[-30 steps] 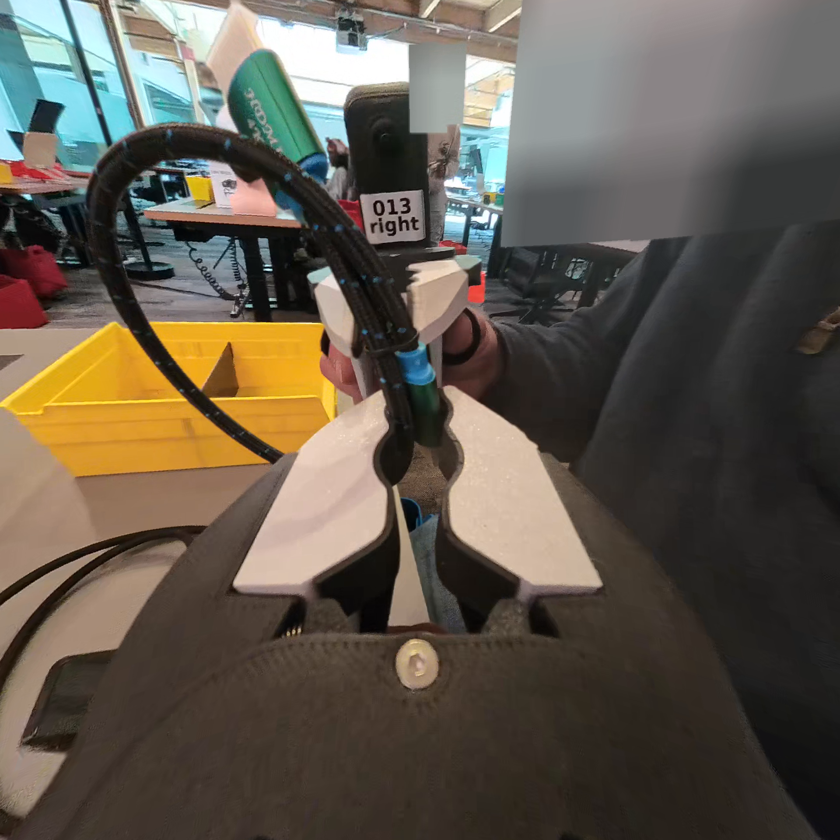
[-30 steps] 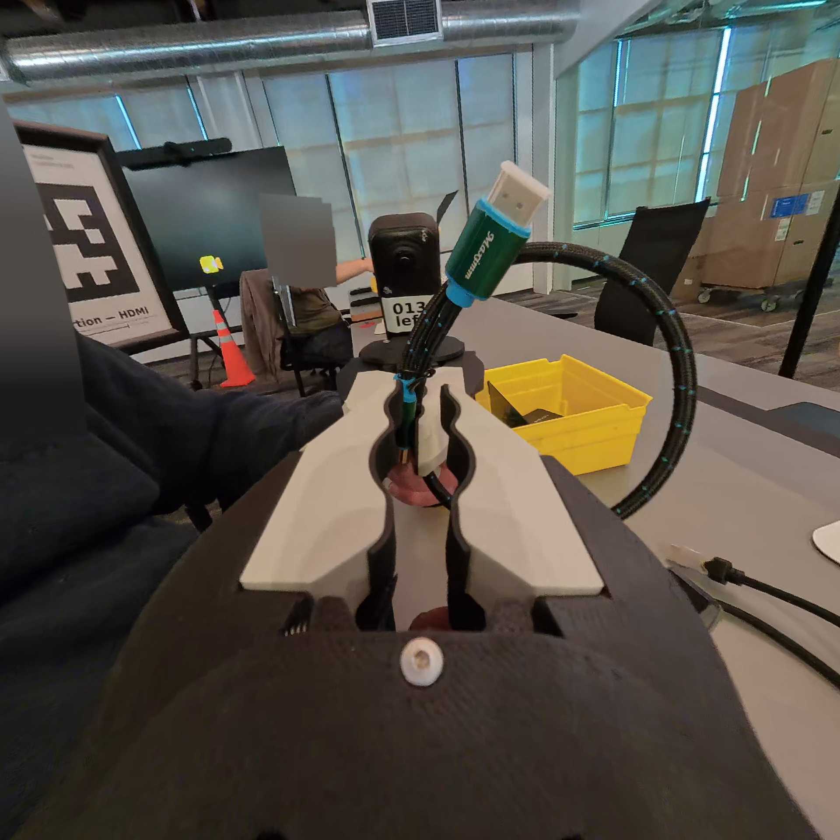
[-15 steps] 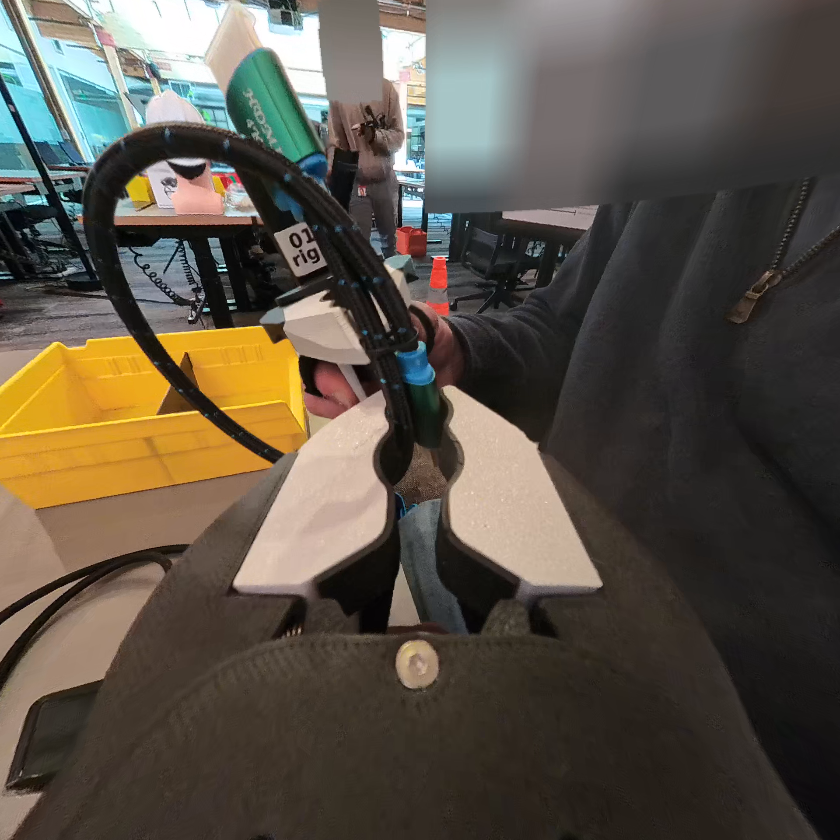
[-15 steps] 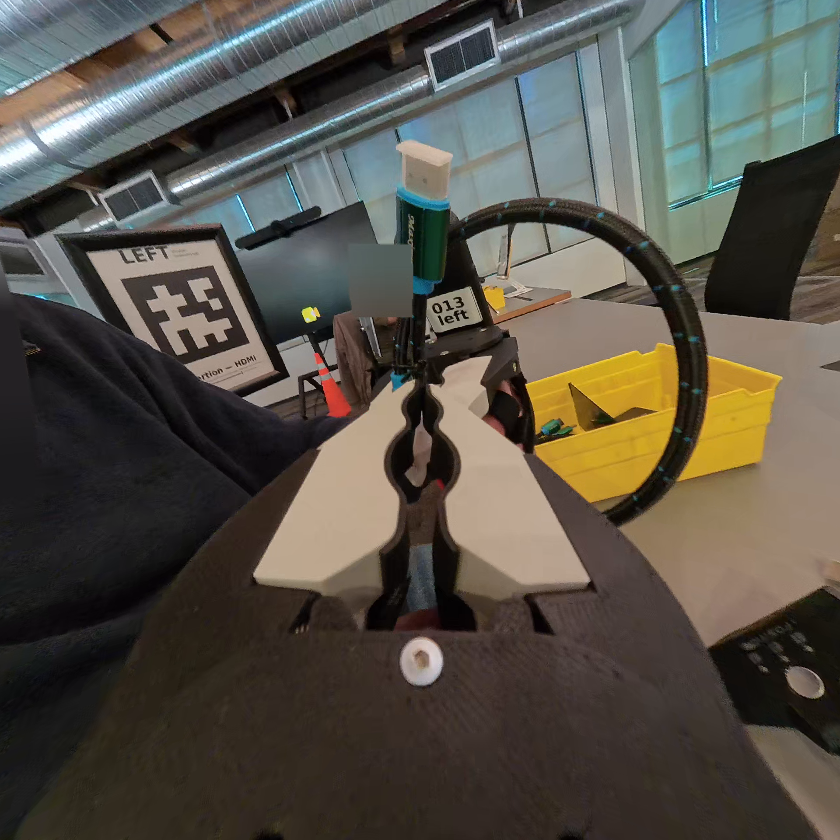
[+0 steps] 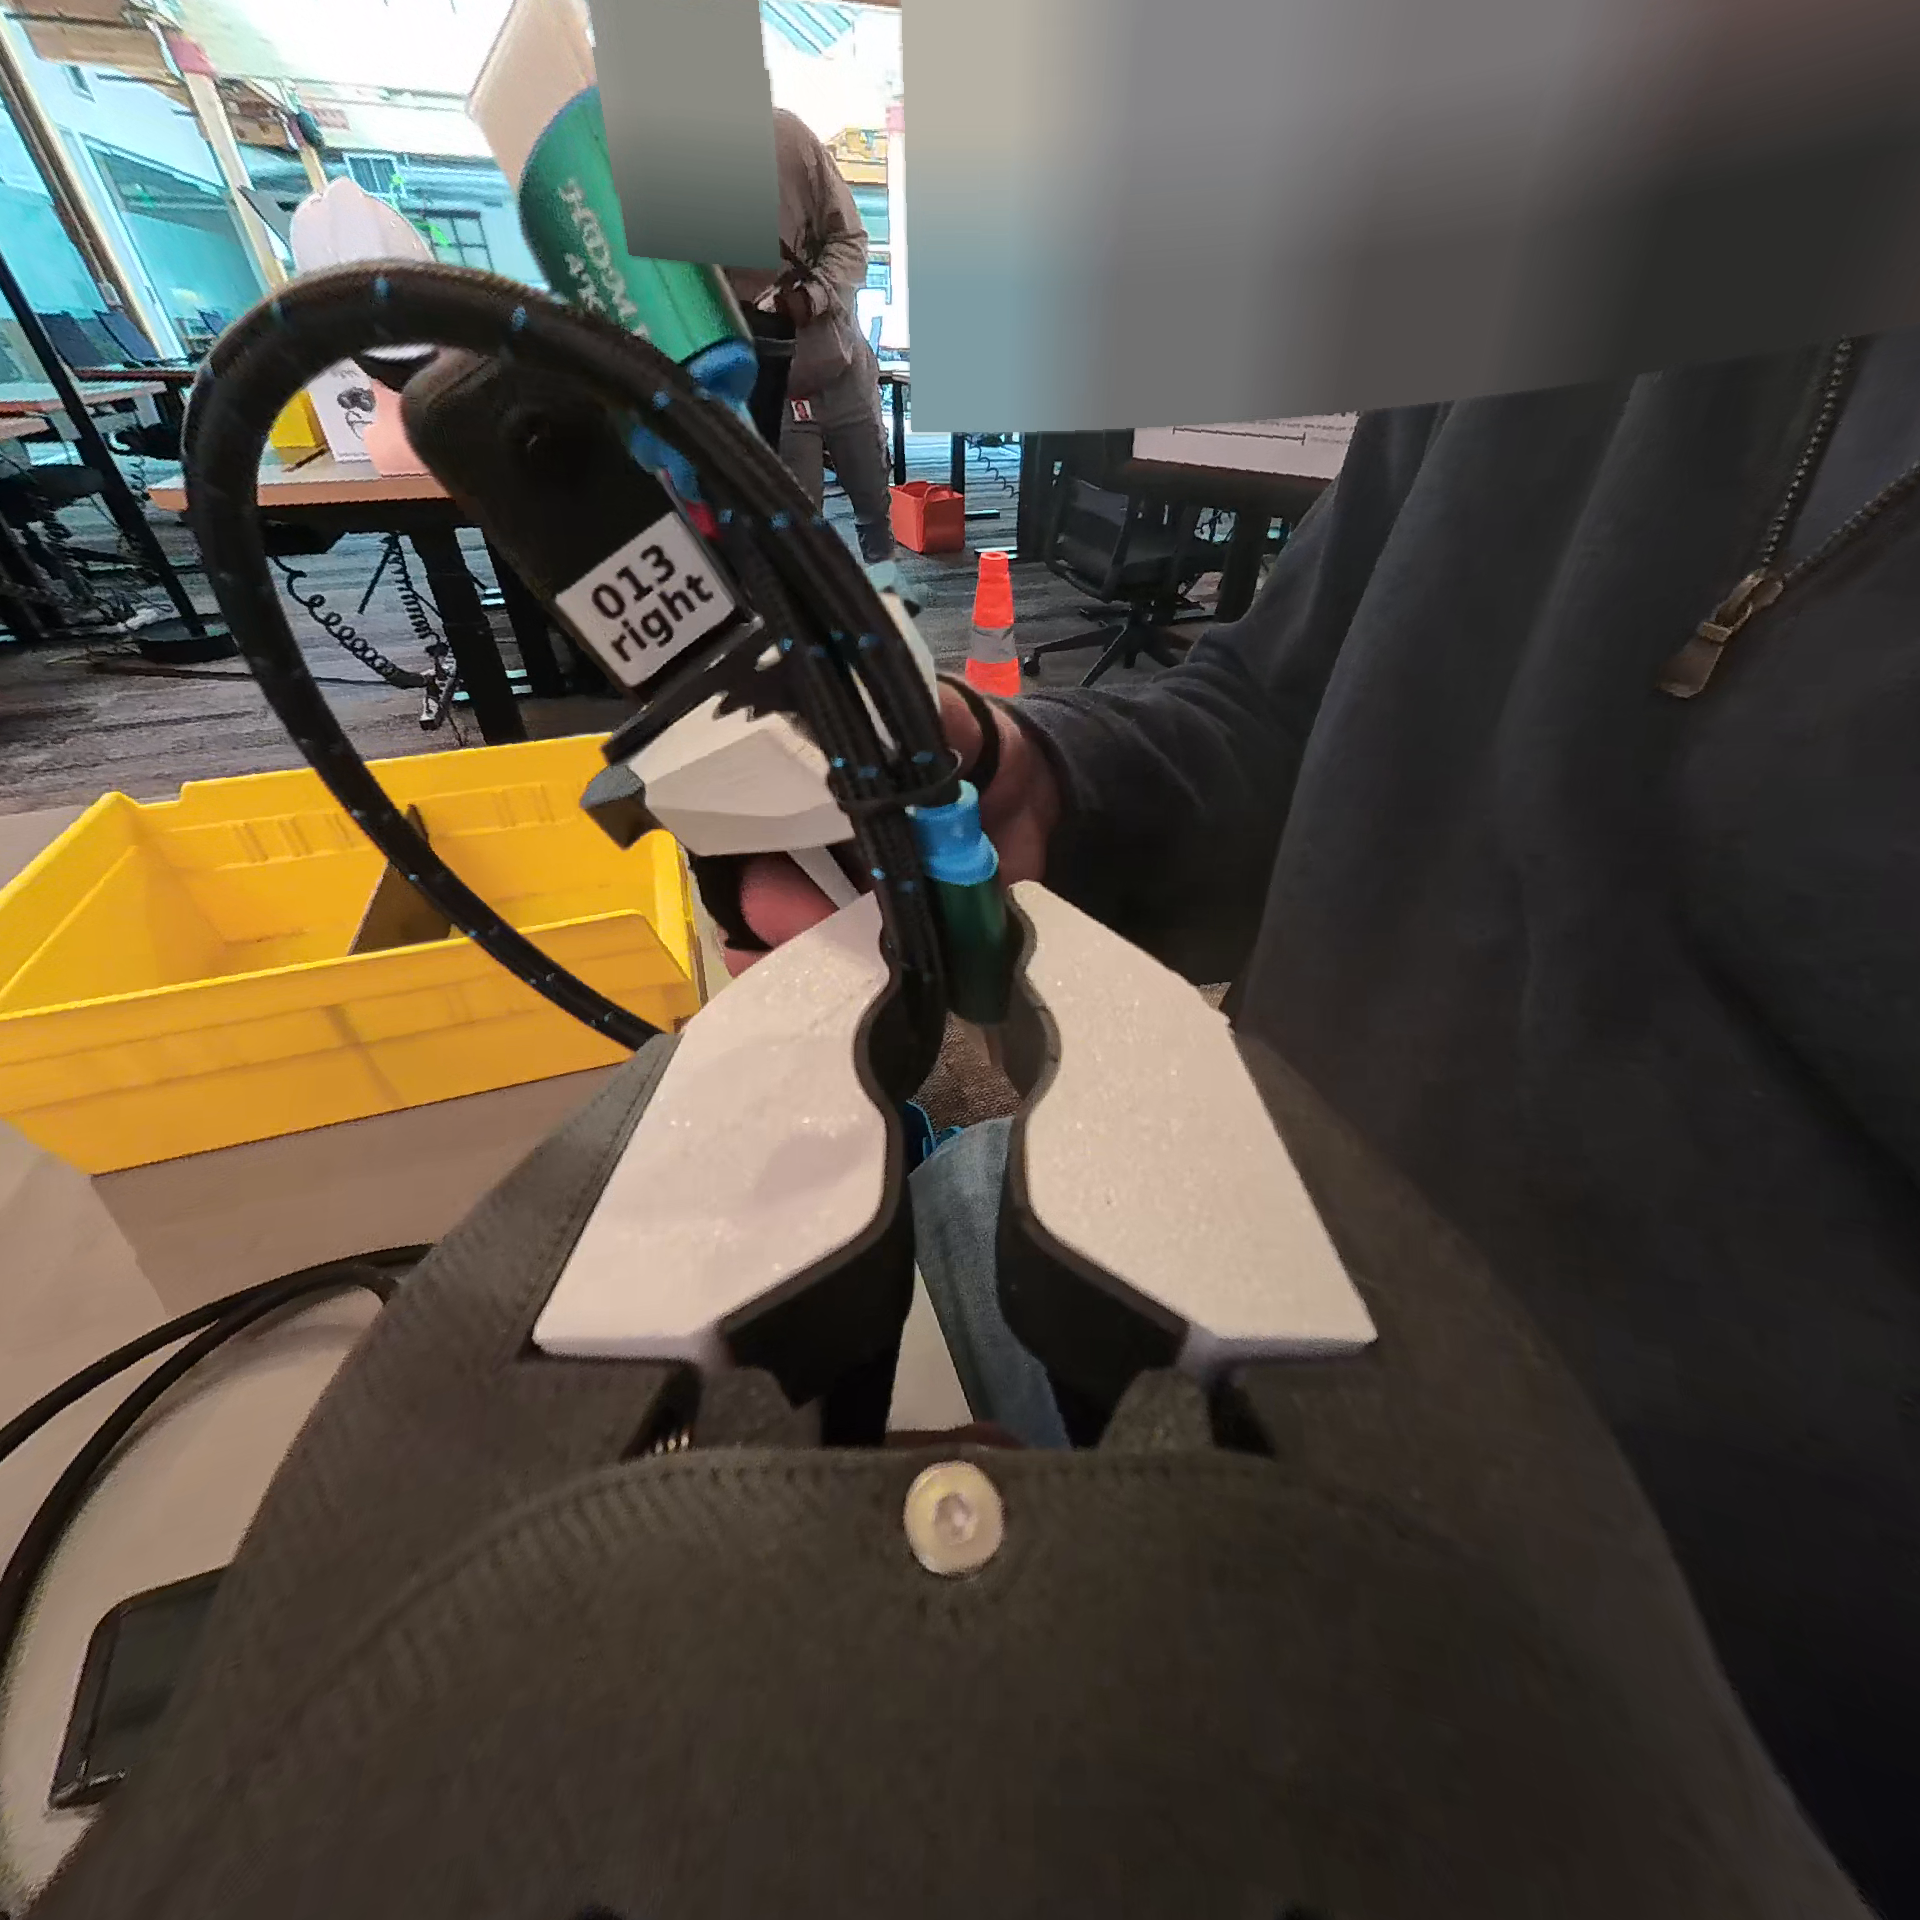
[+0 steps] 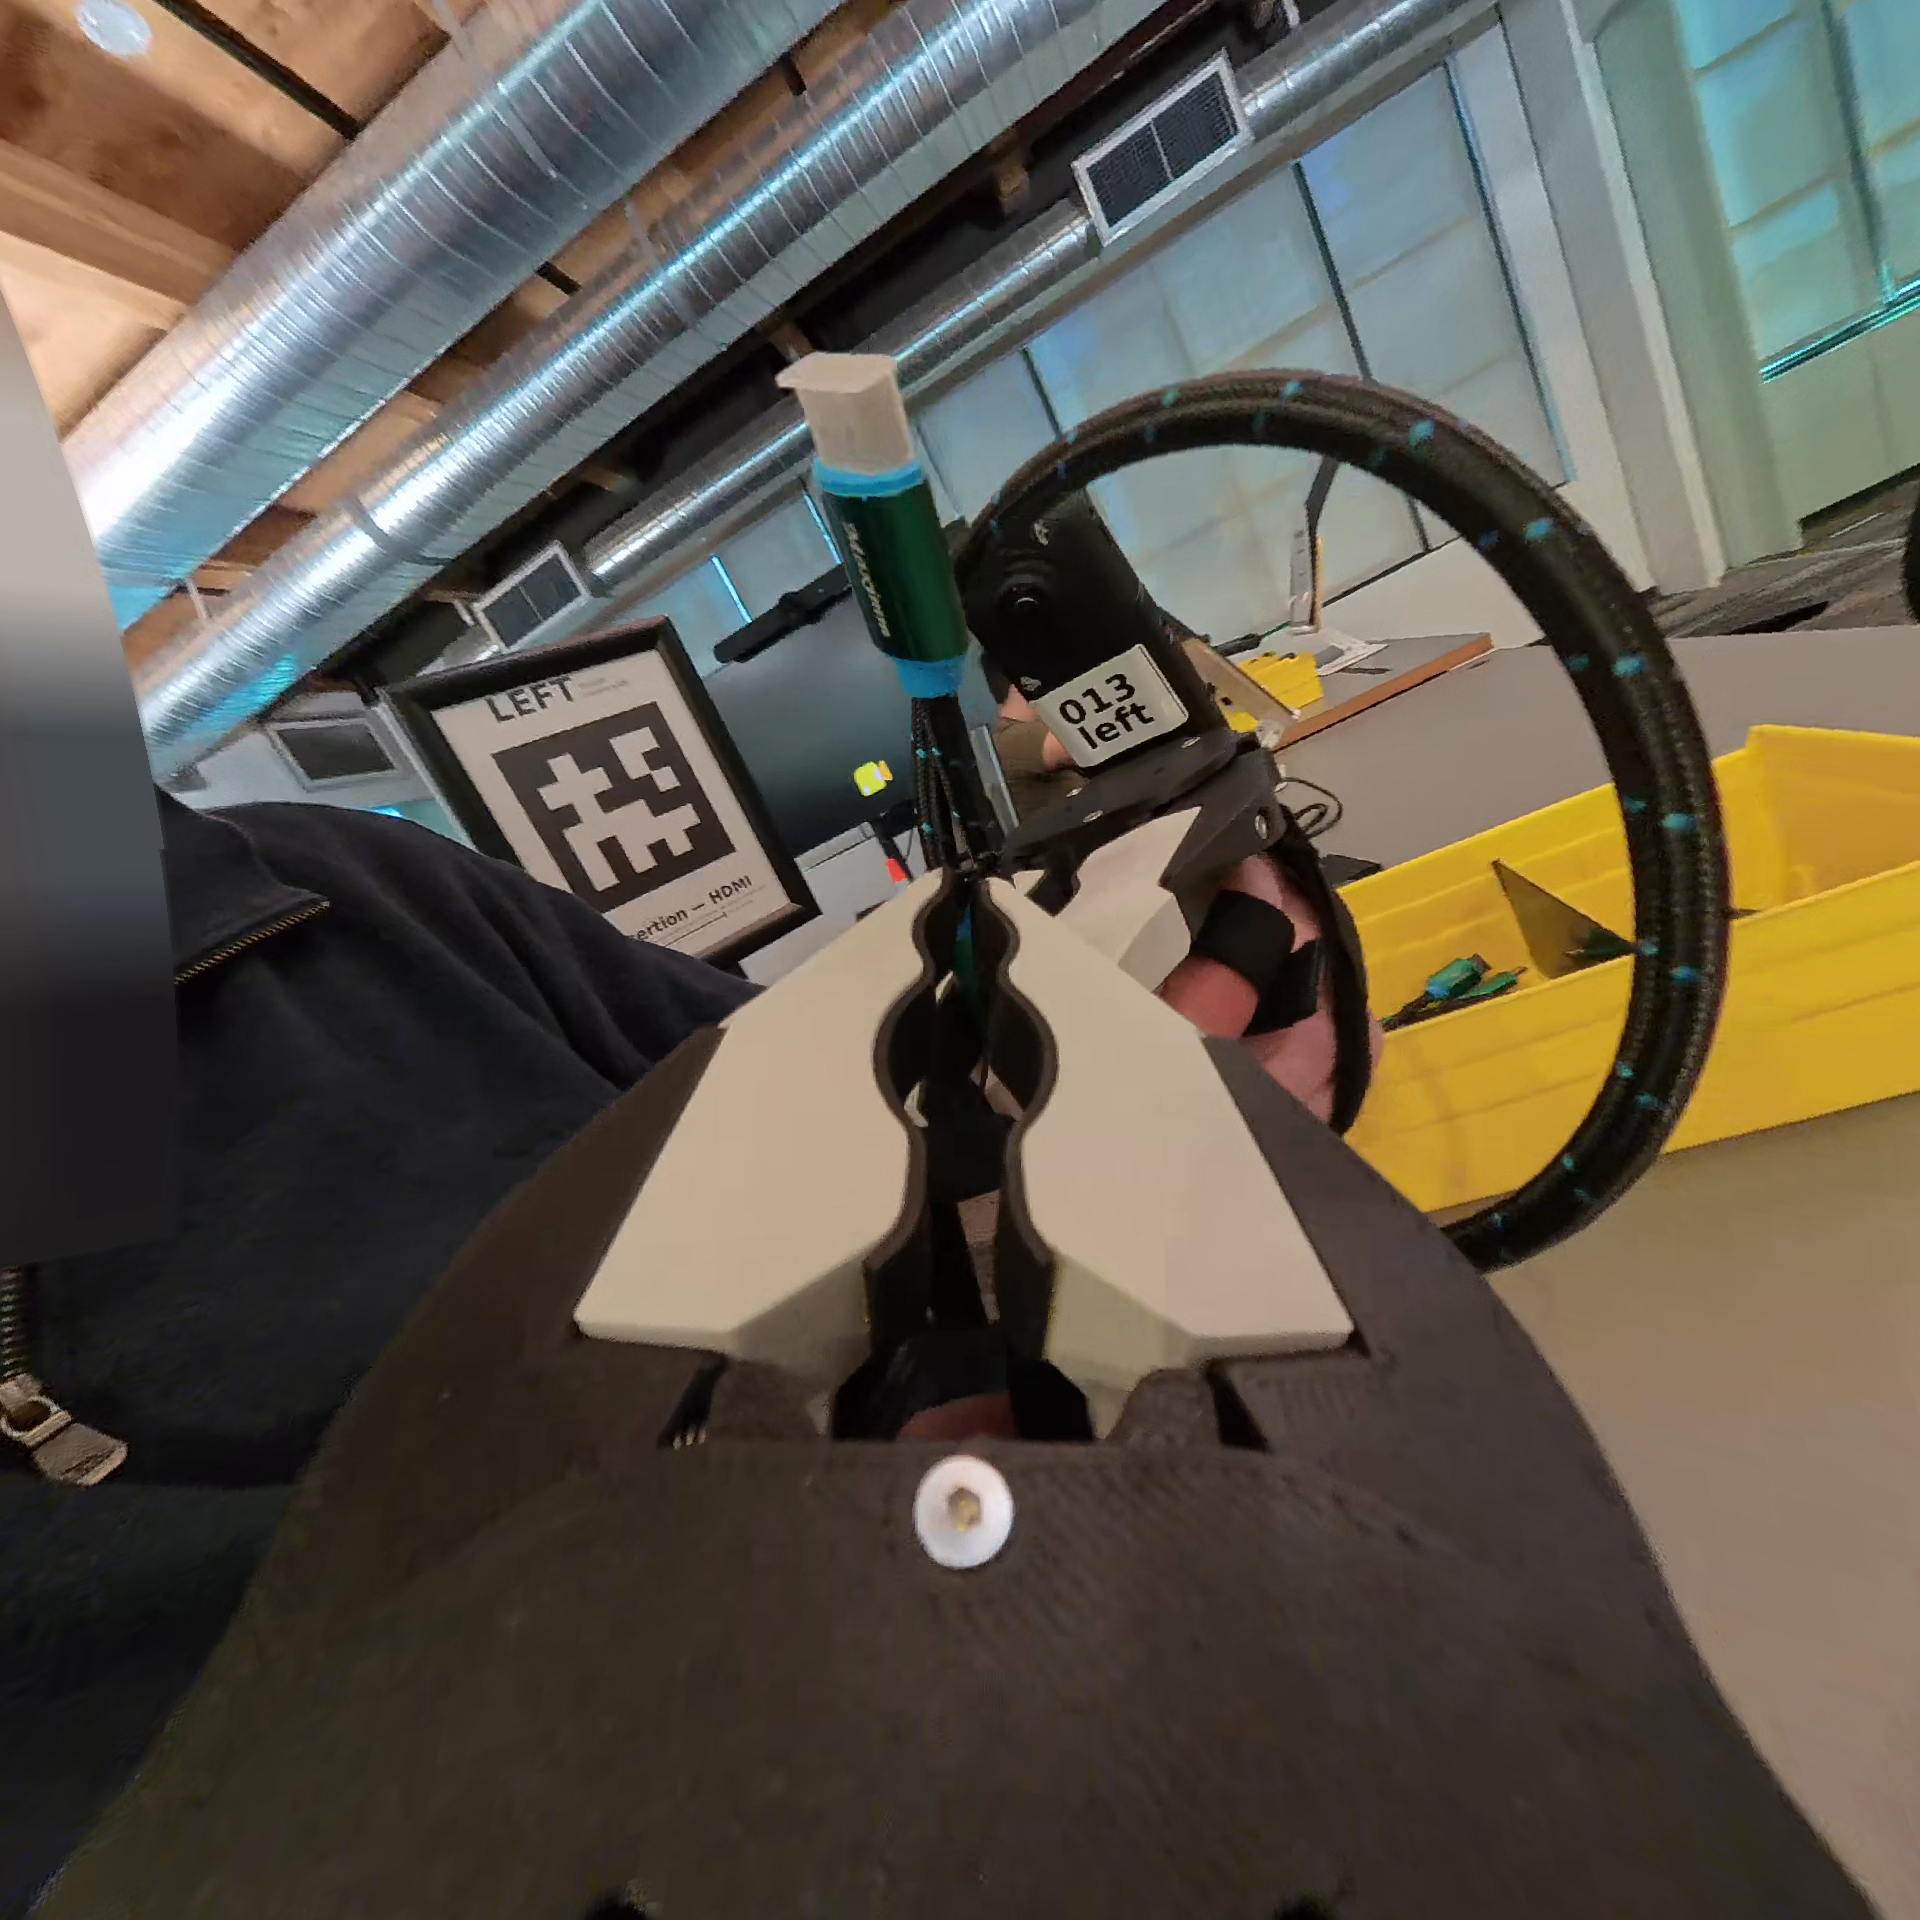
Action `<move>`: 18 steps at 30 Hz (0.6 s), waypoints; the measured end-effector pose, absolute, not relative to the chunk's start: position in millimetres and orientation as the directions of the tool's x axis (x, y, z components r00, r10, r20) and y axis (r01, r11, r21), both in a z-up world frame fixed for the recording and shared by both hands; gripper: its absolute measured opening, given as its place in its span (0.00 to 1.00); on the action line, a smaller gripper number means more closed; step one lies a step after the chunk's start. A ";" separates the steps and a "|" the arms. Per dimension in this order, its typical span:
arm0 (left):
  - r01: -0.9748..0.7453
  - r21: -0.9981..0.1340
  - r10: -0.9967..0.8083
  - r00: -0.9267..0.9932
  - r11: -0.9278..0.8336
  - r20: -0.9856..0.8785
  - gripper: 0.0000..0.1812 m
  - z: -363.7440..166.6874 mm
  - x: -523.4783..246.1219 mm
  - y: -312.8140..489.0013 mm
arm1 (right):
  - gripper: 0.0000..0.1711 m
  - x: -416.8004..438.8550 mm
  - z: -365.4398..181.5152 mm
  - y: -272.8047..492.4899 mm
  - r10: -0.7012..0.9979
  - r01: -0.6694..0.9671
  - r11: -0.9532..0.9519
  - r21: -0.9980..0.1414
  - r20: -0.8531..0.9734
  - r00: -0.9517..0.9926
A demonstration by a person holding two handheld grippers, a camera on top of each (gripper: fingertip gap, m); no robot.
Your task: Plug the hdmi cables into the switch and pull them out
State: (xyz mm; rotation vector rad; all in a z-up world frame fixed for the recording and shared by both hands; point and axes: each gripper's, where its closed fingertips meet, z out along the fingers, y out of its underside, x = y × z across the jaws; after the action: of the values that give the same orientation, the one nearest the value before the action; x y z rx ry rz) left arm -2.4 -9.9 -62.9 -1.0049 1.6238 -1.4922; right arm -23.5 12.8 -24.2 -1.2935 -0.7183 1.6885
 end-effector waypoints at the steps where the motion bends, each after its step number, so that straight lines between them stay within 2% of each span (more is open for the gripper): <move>1: -0.084 -0.996 -0.891 -0.454 0.040 0.003 0.07 -63.3 -2.7 -10.7 | 0.00 -23.6 -24.6 12.1 0.889 -0.285 -0.455 -0.844 -0.451 -0.086; 8: -0.071 -0.997 -0.899 -0.439 0.015 0.017 0.07 -59.7 -2.8 -8.3 | 0.00 -16.0 -27.0 19.0 0.954 -0.175 -0.239 -0.955 -0.265 0.140; 13: -0.020 -0.998 -0.881 -0.469 -0.063 0.065 0.07 -53.3 -4.1 -11.4 | 0.00 -1.9 -30.6 25.7 0.945 0.035 -0.013 -0.999 -0.001 0.327; 15: 0.090 -0.983 -0.866 -0.490 -0.162 0.098 0.07 -28.8 -17.9 -4.7 | 0.00 21.4 -33.4 38.8 0.895 0.128 0.067 -0.990 0.116 0.431; 18: 0.060 -0.991 -0.885 -0.459 -0.116 0.075 0.07 -27.1 -24.4 2.6 | 0.00 21.2 -22.8 29.2 0.906 0.097 0.106 -0.990 0.137 0.401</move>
State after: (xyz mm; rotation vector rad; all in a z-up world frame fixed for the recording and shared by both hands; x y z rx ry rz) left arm -24.4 2.6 -27.1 -0.9537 1.4304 -1.6680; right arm 21.2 29.2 -22.8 -1.3395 -1.0030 0.7740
